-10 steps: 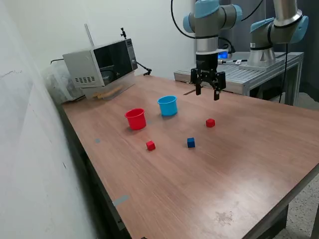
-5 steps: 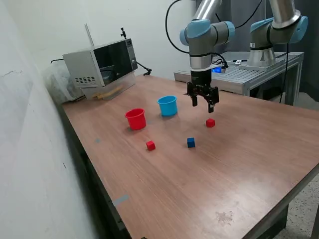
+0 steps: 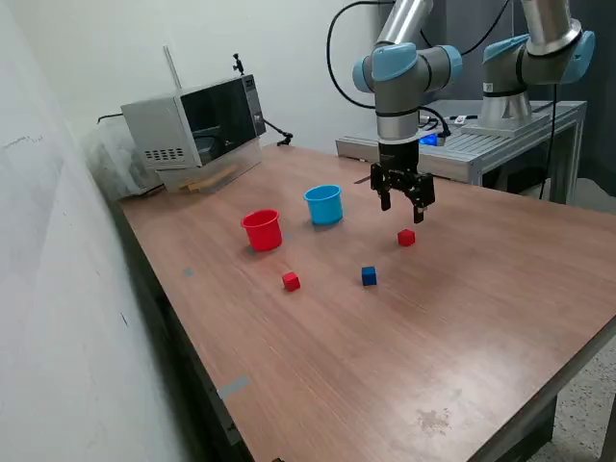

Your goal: Place red objects in the red bin, and blue objects in the blue bin.

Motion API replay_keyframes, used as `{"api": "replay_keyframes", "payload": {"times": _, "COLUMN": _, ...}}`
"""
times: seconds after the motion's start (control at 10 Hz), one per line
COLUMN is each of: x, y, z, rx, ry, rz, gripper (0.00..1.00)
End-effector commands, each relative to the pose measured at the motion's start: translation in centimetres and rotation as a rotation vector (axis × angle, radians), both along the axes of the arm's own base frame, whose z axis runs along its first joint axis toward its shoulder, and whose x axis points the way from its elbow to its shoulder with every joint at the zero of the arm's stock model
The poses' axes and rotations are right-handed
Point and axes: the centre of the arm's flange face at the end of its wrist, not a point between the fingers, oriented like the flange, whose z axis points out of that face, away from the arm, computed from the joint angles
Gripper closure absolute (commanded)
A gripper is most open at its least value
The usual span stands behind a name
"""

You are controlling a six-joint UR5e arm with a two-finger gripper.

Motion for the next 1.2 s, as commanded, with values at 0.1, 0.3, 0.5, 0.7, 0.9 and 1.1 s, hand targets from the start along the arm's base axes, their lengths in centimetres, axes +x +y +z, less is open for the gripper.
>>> {"api": "replay_keyframes", "payload": {"times": 0.1, "x": 0.1, "y": 0.0, "z": -1.5, "rx": 0.001, "ry": -0.017, "rz": -0.001, "gripper": 0.00}}
{"api": "replay_keyframes", "payload": {"times": 0.3, "x": 0.0, "y": 0.0, "z": -2.2, "rx": 0.001, "ry": -0.021, "rz": -0.001, "gripper": 0.00}}
{"api": "replay_keyframes", "payload": {"times": 0.5, "x": 0.1, "y": -0.1, "z": -2.8, "rx": 0.003, "ry": -0.029, "rz": 0.001, "gripper": 0.00}}
{"api": "replay_keyframes", "payload": {"times": 0.7, "x": -0.2, "y": -0.1, "z": -3.0, "rx": 0.002, "ry": -0.018, "rz": 0.001, "gripper": 0.00}}
{"api": "replay_keyframes", "payload": {"times": 0.9, "x": -0.5, "y": -0.1, "z": -2.8, "rx": 0.001, "ry": -0.004, "rz": 0.001, "gripper": 1.00}}
{"api": "replay_keyframes", "payload": {"times": 1.1, "x": -0.5, "y": -0.1, "z": -3.4, "rx": 0.002, "ry": -0.012, "rz": 0.001, "gripper": 1.00}}
